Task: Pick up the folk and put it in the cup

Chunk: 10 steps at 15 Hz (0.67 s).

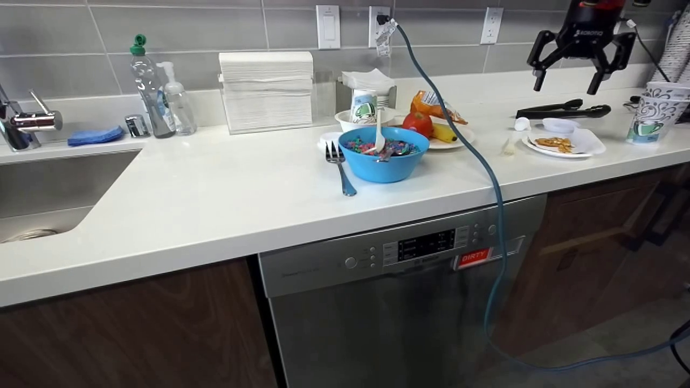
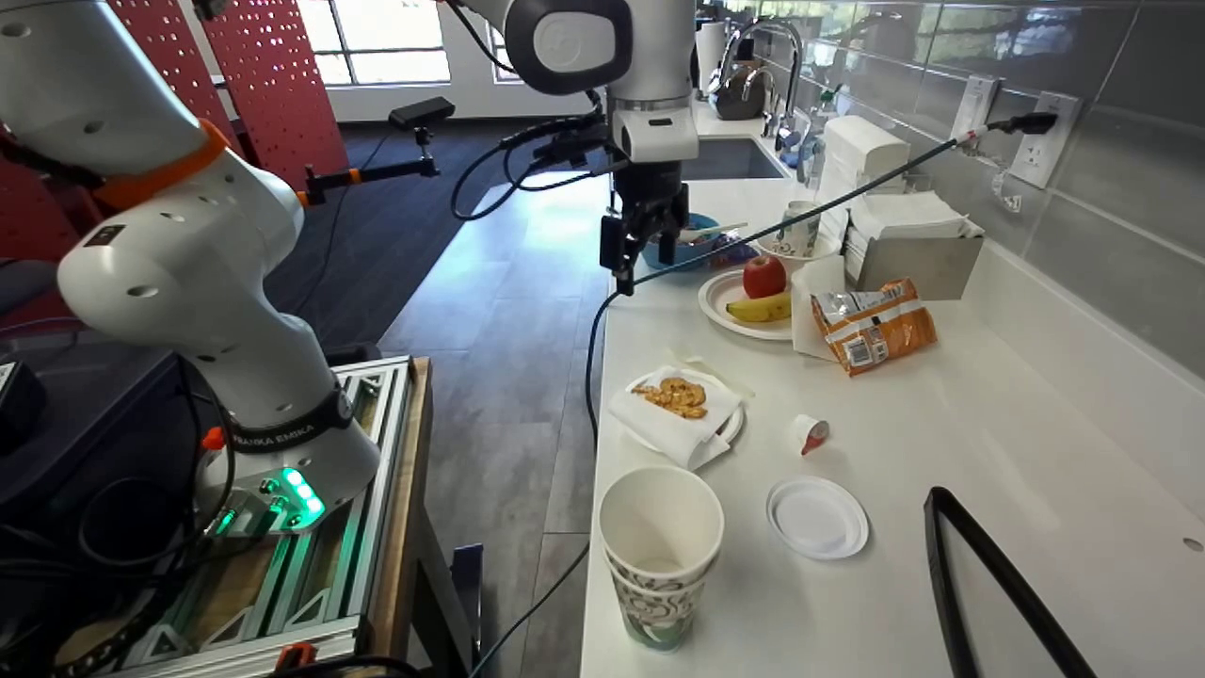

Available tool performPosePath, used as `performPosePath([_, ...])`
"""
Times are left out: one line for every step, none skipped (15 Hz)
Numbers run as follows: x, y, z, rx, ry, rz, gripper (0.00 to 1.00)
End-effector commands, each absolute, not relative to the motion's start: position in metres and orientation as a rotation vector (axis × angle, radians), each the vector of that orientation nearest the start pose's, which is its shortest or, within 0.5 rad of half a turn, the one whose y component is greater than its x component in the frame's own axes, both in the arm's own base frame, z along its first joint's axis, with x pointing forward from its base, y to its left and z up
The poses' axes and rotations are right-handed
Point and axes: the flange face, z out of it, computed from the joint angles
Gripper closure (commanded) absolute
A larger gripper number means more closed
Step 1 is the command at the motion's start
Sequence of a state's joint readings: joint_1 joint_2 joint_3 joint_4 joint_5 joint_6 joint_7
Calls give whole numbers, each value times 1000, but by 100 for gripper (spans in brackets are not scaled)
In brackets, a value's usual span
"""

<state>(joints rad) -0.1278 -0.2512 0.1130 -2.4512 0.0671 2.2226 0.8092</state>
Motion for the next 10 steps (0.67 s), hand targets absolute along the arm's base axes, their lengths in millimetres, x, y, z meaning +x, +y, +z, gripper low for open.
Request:
performPosePath([472, -23, 381, -2614, 1500, -42, 0])
performPosePath([478, -25, 373, -2555, 1539, -60, 0])
performPosePath([484, -25, 369, -2496, 1572, -87, 0])
performPosePath([491, -23, 361, -2469, 1593, -122, 0])
performPosePath([499, -20, 353, -2454, 1612, -151, 0])
performPosePath([505, -21, 337, -2510, 1678, -212, 0])
performPosePath([489, -26, 361, -2519, 1582, -173, 0])
performPosePath([493, -24, 350, -2522, 1620, -192, 0])
performPosePath([497, -23, 342, -2525, 1639, -195, 0])
performPosePath([499, -22, 336, -2526, 1648, -192, 0])
